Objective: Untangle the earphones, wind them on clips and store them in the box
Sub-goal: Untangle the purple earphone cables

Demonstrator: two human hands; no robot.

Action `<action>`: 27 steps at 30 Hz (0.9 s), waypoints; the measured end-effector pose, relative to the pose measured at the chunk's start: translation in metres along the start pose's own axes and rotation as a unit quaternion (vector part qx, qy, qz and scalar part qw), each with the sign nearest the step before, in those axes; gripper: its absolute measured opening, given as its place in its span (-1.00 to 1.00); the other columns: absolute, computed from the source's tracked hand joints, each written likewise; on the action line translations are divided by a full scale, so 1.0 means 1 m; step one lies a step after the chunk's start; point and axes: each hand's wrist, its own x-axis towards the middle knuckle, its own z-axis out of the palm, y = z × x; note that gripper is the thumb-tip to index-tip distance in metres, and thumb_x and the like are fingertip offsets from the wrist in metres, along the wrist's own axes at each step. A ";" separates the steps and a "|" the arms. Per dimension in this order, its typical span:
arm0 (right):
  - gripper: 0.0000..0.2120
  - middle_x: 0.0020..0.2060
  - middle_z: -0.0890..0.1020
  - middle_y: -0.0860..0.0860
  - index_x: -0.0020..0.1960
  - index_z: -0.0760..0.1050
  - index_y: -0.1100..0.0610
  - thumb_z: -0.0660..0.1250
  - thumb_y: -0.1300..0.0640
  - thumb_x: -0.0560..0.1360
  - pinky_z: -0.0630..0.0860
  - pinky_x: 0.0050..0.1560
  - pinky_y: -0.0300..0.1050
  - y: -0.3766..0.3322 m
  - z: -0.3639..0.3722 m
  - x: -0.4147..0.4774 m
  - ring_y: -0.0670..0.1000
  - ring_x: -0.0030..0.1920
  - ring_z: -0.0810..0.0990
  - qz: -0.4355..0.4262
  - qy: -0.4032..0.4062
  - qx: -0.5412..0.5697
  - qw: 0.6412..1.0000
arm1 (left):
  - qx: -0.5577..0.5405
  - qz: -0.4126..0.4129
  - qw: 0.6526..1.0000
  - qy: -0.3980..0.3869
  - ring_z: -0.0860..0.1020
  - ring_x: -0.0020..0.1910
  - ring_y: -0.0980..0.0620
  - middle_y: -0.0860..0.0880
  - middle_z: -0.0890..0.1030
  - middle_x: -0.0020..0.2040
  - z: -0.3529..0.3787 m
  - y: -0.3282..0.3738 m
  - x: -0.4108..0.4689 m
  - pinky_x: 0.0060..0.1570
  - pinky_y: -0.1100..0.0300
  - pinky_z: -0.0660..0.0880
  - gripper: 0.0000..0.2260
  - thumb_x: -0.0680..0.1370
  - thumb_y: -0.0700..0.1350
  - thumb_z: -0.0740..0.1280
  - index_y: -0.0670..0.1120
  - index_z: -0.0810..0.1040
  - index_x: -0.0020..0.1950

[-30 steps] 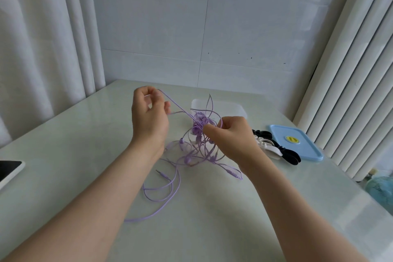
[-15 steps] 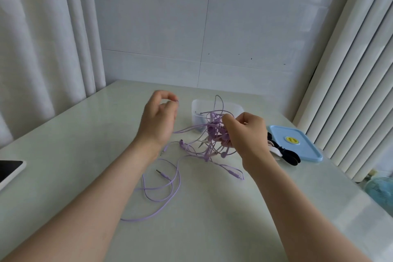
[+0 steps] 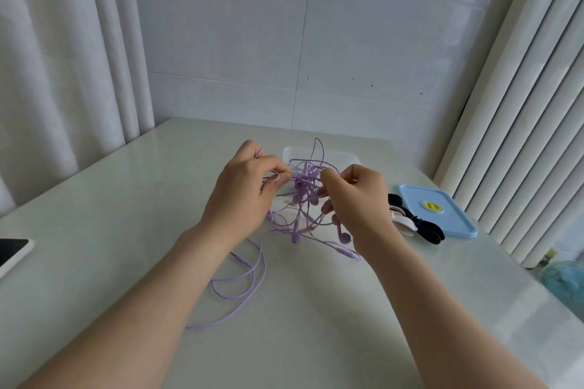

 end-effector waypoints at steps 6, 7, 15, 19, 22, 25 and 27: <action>-0.88 -0.29 0.75 0.02 -0.21 0.46 0.12 0.37 0.10 0.39 0.29 -0.47 -0.22 -0.001 -0.004 -0.001 -0.02 -0.55 0.41 0.026 -0.038 -0.047 0.998 | -0.054 0.004 0.997 0.047 0.51 -0.27 0.12 0.05 0.56 -0.09 0.001 0.006 0.001 -0.15 0.24 0.47 -0.96 0.61 -0.11 0.46 -0.01 0.72 -0.01; -0.88 -0.30 0.75 0.02 -0.22 0.47 0.13 0.38 0.10 0.38 0.28 -0.48 -0.25 -0.001 -0.004 -0.001 -0.04 -0.56 0.42 0.021 -0.040 -0.058 0.997 | -0.055 0.005 0.997 0.047 0.52 -0.26 0.10 0.06 0.59 -0.10 0.001 0.006 0.000 -0.16 0.20 0.49 -0.95 0.62 -0.12 0.46 -0.02 0.71 -0.02; -0.83 -0.36 0.72 0.05 -0.23 0.60 0.23 0.46 0.11 0.33 0.37 -0.44 -0.23 0.009 -0.003 0.005 -0.03 -0.47 0.49 -0.013 -0.003 -0.153 0.988 | -0.071 -0.055 0.991 0.102 0.55 -0.10 0.02 0.11 0.65 -0.08 -0.001 0.003 0.001 -0.08 0.15 0.44 -0.92 0.66 -0.12 0.39 -0.05 0.65 -0.02; -0.76 -0.22 0.70 -0.07 0.02 0.53 -0.01 0.50 0.09 0.40 0.48 -0.20 -0.12 0.012 0.000 0.007 0.01 -0.11 0.65 -0.072 0.016 -0.185 0.980 | -0.138 -0.121 0.978 0.102 0.60 -0.09 0.08 0.14 0.69 -0.12 0.002 0.006 0.002 -0.12 0.16 0.47 -0.88 0.68 -0.08 0.34 -0.04 0.61 -0.03; -0.59 0.03 0.61 -0.08 0.23 0.46 -0.12 0.49 0.21 0.50 0.51 0.01 -0.12 0.016 0.003 0.010 -0.02 0.06 0.59 -0.179 -0.030 -0.190 0.965 | -0.190 -0.147 0.968 0.076 0.64 -0.12 0.18 0.11 0.72 -0.17 0.000 0.006 0.004 -0.18 0.27 0.44 -0.88 0.69 -0.08 0.34 -0.03 0.60 -0.04; -0.50 0.17 0.47 -0.07 0.27 0.49 -0.20 0.42 0.31 0.51 0.45 0.27 -0.12 0.016 0.007 0.007 -0.03 0.19 0.50 -0.286 -0.040 -0.194 0.937 | -0.173 -0.121 0.977 0.025 0.63 -0.15 0.20 0.13 0.71 -0.19 -0.001 0.006 0.003 -0.20 0.41 0.38 -0.90 0.65 -0.06 0.41 0.00 0.67 -0.05; -0.58 0.13 0.51 -0.12 0.24 0.56 -0.15 0.43 0.26 0.51 0.41 0.20 -0.28 0.014 0.011 0.003 -0.10 0.16 0.50 -0.309 -0.034 -0.177 0.934 | -0.152 -0.105 0.983 0.013 0.60 -0.13 0.19 0.16 0.70 -0.15 -0.001 0.008 0.002 -0.17 0.44 0.37 -0.92 0.63 -0.02 0.43 0.03 0.69 -0.03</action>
